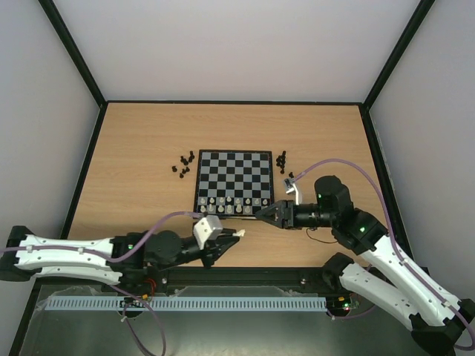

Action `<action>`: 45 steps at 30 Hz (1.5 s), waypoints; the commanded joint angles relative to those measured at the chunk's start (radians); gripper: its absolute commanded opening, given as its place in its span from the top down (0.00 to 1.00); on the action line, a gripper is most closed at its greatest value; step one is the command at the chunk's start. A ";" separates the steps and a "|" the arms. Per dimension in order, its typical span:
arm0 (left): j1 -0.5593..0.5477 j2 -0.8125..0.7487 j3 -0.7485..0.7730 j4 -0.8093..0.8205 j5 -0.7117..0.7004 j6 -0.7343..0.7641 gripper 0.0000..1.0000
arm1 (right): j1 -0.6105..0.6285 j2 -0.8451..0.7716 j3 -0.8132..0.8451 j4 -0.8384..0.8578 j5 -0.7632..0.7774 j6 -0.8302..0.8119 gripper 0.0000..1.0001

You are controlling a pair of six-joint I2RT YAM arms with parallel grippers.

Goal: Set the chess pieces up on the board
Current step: Place the chess piece on the chessboard.

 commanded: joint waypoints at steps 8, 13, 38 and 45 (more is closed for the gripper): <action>-0.072 -0.147 -0.048 -0.166 -0.087 0.011 0.85 | -0.006 0.113 -0.067 0.372 -0.454 0.306 0.55; -0.091 -0.144 -0.045 -0.172 -0.110 0.014 0.85 | -0.007 0.178 -0.008 0.241 -0.475 0.219 0.58; -0.106 -0.112 -0.016 -0.158 -0.125 0.022 0.85 | -0.004 0.279 -0.071 0.160 -0.566 0.078 0.69; -0.107 -0.082 -0.007 -0.153 -0.130 0.021 0.85 | -0.004 0.301 -0.066 0.172 -0.590 0.066 0.72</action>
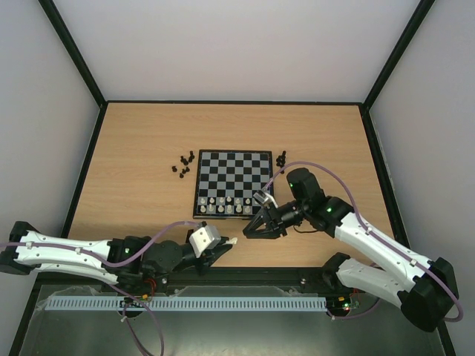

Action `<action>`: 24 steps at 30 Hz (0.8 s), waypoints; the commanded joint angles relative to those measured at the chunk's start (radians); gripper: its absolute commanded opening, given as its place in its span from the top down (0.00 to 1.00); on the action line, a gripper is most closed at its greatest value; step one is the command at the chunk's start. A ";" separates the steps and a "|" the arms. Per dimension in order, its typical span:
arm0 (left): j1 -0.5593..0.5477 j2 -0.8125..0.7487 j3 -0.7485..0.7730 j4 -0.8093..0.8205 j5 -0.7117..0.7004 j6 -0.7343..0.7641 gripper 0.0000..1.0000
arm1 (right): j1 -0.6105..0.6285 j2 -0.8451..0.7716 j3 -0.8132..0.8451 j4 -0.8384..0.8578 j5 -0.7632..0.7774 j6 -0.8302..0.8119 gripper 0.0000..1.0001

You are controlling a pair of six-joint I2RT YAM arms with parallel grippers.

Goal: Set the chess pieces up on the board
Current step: Place the chess piece on the chessboard.

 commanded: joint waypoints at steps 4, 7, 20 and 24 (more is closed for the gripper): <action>-0.009 0.018 0.030 0.026 -0.015 0.015 0.85 | 0.002 0.009 -0.009 -0.024 -0.064 -0.026 0.72; -0.009 0.024 0.032 0.028 -0.016 0.017 0.85 | 0.006 0.013 -0.011 -0.021 -0.064 -0.027 0.72; -0.010 0.039 0.033 0.038 -0.020 0.016 0.85 | 0.060 0.061 0.005 0.015 -0.041 -0.020 0.72; -0.009 0.041 0.033 0.038 -0.022 0.017 0.85 | 0.084 0.074 0.016 0.033 -0.027 -0.010 0.72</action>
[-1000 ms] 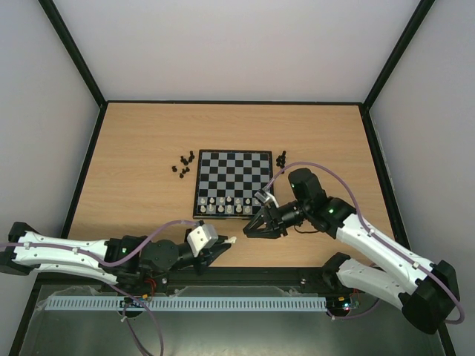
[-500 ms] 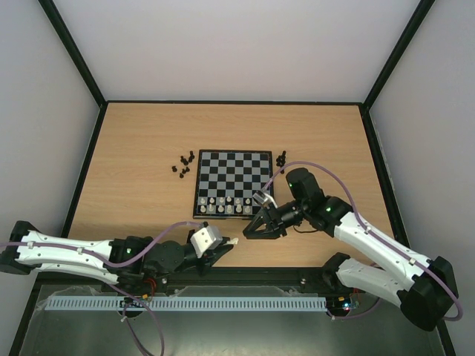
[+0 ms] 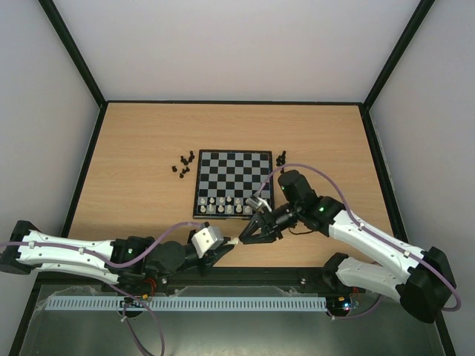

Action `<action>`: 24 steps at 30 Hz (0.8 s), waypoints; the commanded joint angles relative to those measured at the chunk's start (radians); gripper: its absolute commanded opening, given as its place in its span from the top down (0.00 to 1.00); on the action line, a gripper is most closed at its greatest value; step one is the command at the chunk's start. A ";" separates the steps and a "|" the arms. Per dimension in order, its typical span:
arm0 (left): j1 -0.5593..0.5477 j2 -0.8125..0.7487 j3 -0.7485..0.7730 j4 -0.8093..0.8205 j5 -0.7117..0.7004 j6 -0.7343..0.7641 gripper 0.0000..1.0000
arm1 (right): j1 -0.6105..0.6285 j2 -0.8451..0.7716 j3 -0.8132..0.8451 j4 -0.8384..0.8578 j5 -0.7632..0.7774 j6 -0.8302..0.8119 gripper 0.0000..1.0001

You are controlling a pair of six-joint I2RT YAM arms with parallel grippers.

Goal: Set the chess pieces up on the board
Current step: Place the chess piece on the chessboard.

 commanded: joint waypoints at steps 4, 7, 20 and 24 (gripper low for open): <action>-0.010 0.000 0.028 0.021 -0.017 0.014 0.85 | 0.044 0.025 0.020 0.037 0.006 0.021 0.72; -0.010 -0.003 0.025 0.022 -0.017 0.012 0.85 | 0.055 0.033 0.023 0.049 0.015 0.029 0.72; -0.009 -0.009 0.006 0.030 -0.014 0.004 0.85 | 0.069 0.063 0.041 0.091 0.030 0.051 0.80; -0.010 -0.014 0.000 0.027 -0.019 -0.001 0.85 | 0.072 0.065 0.044 0.091 0.031 0.052 0.85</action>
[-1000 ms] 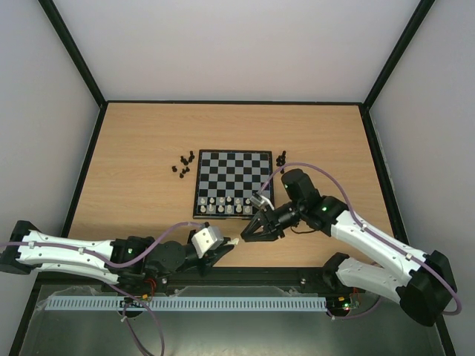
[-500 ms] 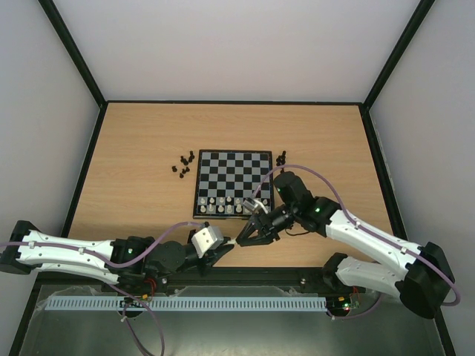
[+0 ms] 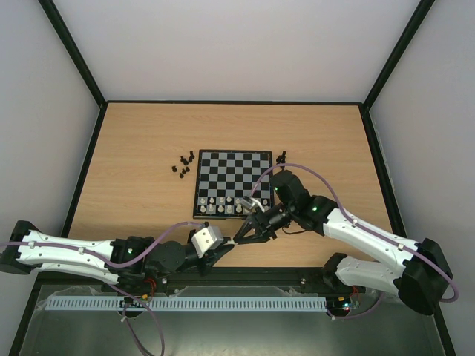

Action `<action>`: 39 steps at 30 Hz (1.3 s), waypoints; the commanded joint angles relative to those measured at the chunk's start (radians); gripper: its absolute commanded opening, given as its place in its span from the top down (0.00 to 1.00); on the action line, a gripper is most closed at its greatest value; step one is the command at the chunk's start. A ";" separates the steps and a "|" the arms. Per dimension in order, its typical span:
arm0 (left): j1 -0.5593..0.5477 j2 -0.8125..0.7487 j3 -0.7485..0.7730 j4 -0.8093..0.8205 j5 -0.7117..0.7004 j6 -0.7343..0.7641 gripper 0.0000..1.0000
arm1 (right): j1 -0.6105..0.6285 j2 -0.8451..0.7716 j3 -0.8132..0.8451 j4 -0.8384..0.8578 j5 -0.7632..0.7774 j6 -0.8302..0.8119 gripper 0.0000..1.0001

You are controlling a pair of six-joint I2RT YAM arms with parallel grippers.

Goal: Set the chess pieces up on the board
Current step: Place the chess piece on the chessboard.

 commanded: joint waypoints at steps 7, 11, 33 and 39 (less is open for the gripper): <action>-0.008 -0.019 -0.007 0.024 -0.042 -0.015 0.78 | 0.012 0.002 0.028 0.008 0.002 0.007 0.92; -0.009 -0.023 -0.009 0.021 -0.066 -0.032 0.59 | 0.011 -0.002 0.039 -0.018 0.024 -0.009 0.94; 0.064 -0.086 0.217 -0.556 -0.527 -0.567 0.05 | 0.012 0.161 0.444 -0.768 0.980 -0.514 0.99; 0.244 -0.073 0.196 -0.524 -0.378 -0.519 0.00 | 0.019 0.277 0.486 -0.856 1.239 -0.540 0.99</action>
